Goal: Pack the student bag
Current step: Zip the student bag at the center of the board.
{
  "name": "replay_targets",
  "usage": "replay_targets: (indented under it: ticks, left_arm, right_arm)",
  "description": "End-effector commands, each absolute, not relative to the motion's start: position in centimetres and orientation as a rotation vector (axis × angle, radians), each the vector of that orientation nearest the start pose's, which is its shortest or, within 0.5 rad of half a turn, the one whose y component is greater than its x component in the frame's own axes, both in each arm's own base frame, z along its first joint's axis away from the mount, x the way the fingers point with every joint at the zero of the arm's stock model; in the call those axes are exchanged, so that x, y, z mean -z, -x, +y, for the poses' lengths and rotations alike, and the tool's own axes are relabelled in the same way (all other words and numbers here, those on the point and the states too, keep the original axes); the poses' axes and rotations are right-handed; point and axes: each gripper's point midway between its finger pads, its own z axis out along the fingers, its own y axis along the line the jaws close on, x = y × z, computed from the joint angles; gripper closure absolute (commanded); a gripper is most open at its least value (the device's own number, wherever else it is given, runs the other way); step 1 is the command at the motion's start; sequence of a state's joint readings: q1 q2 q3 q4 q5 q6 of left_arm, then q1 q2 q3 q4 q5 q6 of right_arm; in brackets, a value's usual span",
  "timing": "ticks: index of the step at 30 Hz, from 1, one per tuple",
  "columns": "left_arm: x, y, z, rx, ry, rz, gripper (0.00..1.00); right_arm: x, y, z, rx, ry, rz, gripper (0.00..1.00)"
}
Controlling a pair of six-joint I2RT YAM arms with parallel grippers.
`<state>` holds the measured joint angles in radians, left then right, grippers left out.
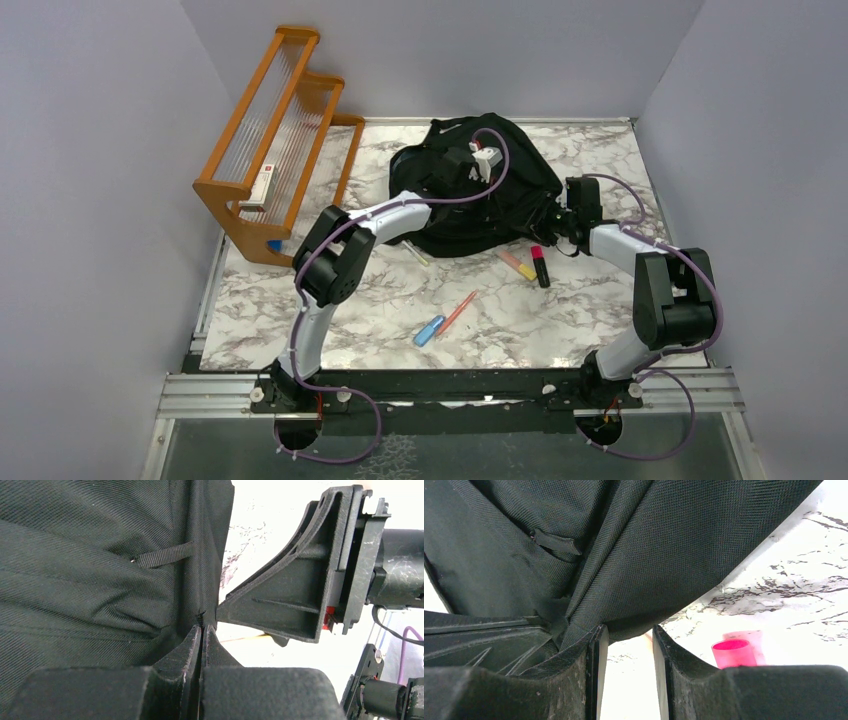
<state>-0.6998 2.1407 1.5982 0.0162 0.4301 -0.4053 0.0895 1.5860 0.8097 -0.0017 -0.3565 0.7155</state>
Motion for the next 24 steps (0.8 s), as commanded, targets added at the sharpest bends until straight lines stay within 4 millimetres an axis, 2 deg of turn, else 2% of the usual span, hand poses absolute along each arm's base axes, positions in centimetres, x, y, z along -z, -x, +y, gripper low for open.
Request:
replay_targets:
  ticks: [1, 4, 8, 16, 19, 24]
  left_arm:
    - [-14.6, -38.3, -43.2, 1.084, -0.667, 2.076, 1.00]
    - [-14.6, -37.8, -42.7, 1.068, -0.683, 2.072, 1.00]
    - [-14.4, -37.4, -42.2, 1.058, -0.688, 2.075, 1.00]
    - [-14.7, -36.9, -42.3, 1.086, -0.706, 2.058, 1.00]
    - [-14.9, -36.8, -42.4, 1.096, -0.711, 2.049, 1.00]
    - [-15.2, -36.7, -42.5, 1.108, -0.713, 2.042, 1.00]
  right_arm:
    - [-7.3, -37.7, 11.7, -0.798, -0.565, 2.337, 0.58]
    - [-8.3, -38.1, 11.7, -0.803, -0.567, 2.314, 0.55]
    - [-9.8, -38.4, 11.4, -0.790, -0.582, 2.266, 0.44]
    - [-10.9, -37.7, 12.3, -0.901, -0.697, 2.251, 0.31]
    - [-10.5, -37.7, 12.6, -0.923, -0.770, 2.279, 0.29]
    - [-8.7, -37.8, 13.4, -0.971, -0.853, 2.358, 0.28]
